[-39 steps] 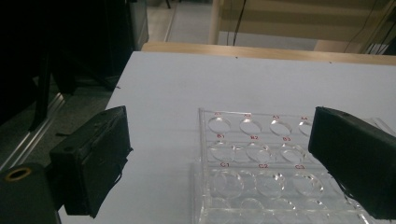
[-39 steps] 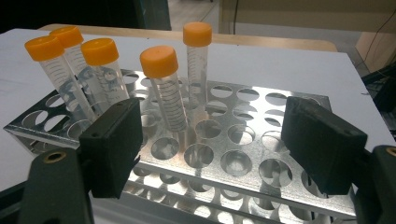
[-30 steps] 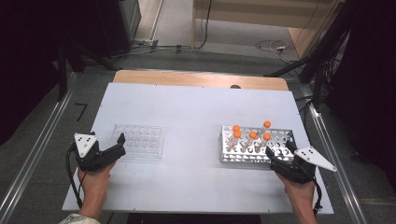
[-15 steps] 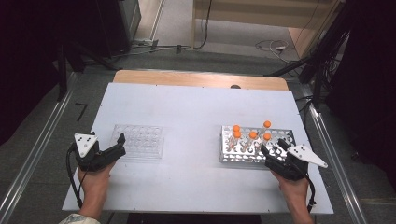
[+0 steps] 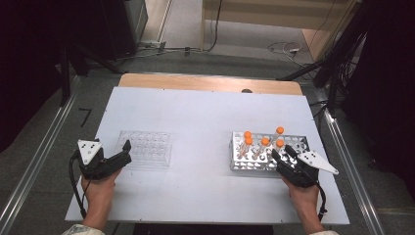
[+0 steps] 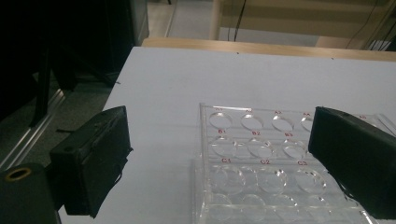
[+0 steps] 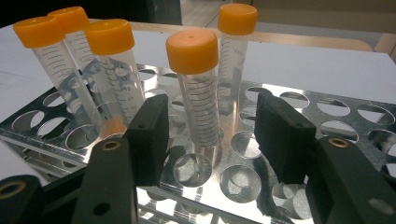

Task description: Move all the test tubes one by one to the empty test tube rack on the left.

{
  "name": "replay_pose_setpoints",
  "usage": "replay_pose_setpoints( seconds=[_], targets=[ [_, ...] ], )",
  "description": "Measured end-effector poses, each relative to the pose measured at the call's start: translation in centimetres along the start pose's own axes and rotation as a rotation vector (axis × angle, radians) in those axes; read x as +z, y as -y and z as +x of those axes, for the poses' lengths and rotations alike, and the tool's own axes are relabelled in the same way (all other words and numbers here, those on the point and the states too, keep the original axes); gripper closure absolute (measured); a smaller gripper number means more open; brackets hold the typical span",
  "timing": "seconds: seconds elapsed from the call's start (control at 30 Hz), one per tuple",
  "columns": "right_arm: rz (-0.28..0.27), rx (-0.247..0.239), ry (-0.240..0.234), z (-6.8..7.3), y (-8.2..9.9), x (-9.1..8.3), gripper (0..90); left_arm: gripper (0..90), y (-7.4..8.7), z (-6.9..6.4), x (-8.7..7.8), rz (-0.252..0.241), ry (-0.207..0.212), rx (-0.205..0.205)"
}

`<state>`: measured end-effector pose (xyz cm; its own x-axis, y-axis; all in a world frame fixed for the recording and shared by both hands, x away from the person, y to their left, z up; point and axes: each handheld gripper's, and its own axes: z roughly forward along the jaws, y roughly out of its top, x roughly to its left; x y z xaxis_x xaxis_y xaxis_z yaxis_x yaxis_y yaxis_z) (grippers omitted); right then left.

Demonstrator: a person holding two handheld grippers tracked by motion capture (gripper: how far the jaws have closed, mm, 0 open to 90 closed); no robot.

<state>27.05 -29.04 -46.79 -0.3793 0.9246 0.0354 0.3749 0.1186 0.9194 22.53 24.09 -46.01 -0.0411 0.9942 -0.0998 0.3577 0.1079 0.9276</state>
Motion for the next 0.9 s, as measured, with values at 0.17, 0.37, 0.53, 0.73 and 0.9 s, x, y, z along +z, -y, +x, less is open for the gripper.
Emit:
replay_pose_setpoints(
  seconds=[0.17, 0.37, 0.53, 0.73, 0.9],
  targets=[
    [-0.008, -0.011, 0.0, 0.04, 0.07, 0.0, 50.9, 5.7, 0.01, -0.03, 0.03, 0.001, 0.002, -0.001],
    [-0.001, -0.027, -0.005, 0.28, 0.17, 0.4, 56.0, 5.8, 0.01, -0.01, 0.01, 0.004, 0.0, -0.002],
    [0.003, -0.037, -0.002, 0.47, 0.23, 0.61, 57.4, 6.2, 0.03, 0.07, 0.02, 0.003, 0.002, -0.002],
    [-0.003, -0.047, 0.006, 0.63, 0.26, 0.83, 60.2, 6.2, 0.03, 0.09, -0.02, 0.003, 0.001, -0.006],
    [-0.004, -0.05, 0.01, 0.65, 0.31, 0.79, 62.4, 6.2, 0.03, 0.14, -0.04, 0.003, 0.001, -0.008]
  ],
)
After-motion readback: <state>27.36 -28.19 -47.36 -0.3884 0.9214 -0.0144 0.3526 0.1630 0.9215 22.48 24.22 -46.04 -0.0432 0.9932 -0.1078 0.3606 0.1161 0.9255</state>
